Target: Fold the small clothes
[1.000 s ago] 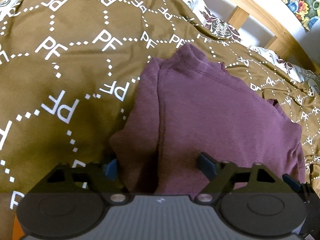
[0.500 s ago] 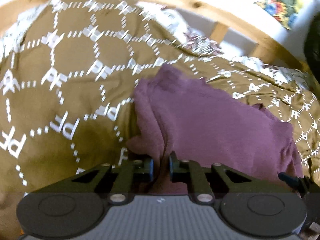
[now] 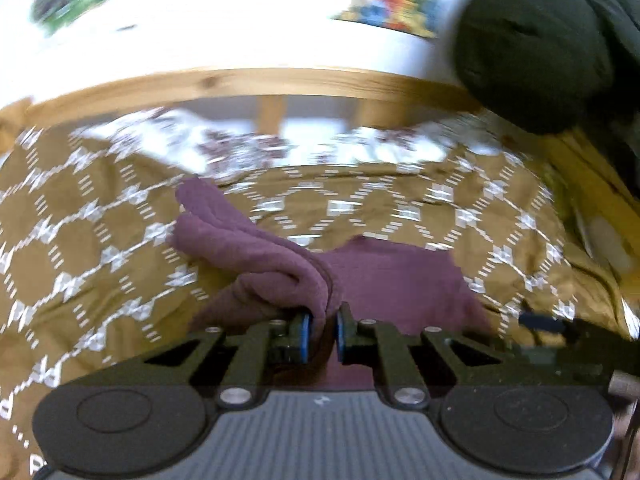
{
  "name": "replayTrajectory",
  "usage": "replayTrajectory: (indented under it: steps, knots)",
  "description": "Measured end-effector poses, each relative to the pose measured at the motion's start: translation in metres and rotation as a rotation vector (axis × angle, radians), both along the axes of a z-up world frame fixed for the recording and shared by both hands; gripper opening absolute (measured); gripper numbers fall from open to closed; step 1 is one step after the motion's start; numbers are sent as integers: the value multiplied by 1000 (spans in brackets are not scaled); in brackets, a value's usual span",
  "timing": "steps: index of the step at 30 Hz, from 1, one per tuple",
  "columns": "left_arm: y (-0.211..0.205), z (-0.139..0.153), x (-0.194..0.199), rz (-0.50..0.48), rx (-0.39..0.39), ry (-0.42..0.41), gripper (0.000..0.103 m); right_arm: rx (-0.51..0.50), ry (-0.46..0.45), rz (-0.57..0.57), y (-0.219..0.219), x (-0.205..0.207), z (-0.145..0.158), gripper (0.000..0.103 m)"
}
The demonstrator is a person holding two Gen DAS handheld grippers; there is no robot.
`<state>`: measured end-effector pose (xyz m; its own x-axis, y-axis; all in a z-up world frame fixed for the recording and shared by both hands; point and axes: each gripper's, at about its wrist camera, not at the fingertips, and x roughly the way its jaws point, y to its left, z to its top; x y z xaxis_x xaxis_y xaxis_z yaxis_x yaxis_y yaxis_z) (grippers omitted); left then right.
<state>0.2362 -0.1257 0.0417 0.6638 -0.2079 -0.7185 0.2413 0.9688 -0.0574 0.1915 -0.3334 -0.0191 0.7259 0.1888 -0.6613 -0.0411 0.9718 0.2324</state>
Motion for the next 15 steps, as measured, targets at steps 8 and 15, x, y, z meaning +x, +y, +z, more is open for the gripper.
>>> replayTrajectory:
  steps: [8,15]
  knots:
    - [-96,-38,-17,-168,113,56,13,94,-40,-179,-73,-8,13,102]
    - [-106,-63,-25,-187,109,103,18,94,-23,-234,-98,-8,6,102]
